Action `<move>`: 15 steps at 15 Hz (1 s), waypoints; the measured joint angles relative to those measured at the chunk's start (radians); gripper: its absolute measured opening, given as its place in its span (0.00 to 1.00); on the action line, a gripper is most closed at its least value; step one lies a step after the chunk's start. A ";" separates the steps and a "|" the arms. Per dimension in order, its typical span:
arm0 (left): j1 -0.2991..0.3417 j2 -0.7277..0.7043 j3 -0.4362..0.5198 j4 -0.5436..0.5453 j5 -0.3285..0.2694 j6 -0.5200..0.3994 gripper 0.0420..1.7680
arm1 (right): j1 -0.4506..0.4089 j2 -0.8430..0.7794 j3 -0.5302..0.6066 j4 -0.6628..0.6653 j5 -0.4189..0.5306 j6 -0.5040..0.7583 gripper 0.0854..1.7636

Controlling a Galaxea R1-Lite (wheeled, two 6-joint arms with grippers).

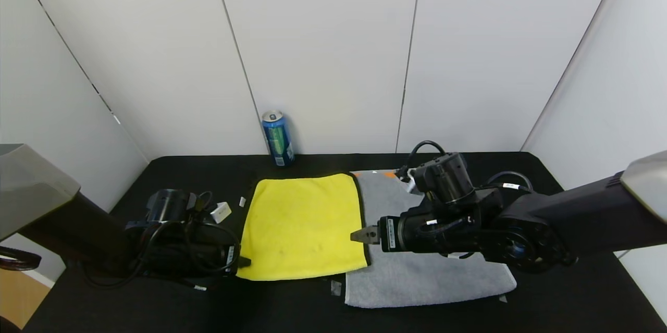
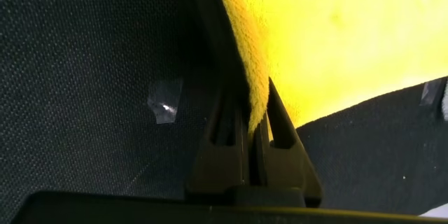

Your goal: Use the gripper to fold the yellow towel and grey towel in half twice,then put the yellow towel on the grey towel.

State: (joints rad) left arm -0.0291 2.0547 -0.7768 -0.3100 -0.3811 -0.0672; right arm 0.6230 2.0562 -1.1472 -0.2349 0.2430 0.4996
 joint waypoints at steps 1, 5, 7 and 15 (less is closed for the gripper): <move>0.000 -0.003 0.000 -0.001 0.000 0.000 0.06 | 0.005 0.009 0.000 0.001 0.000 0.002 0.97; 0.005 -0.014 0.000 -0.001 0.000 0.000 0.06 | 0.020 0.053 -0.003 0.003 0.003 0.024 0.97; 0.007 -0.018 0.001 0.000 0.000 0.000 0.06 | 0.033 0.069 -0.005 0.009 0.005 0.025 0.97; 0.008 -0.061 0.022 0.000 -0.001 0.001 0.06 | 0.053 0.134 -0.052 0.011 0.006 0.043 0.97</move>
State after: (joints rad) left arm -0.0215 1.9932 -0.7547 -0.3100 -0.3817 -0.0657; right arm 0.6760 2.1904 -1.1994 -0.2240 0.2487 0.5421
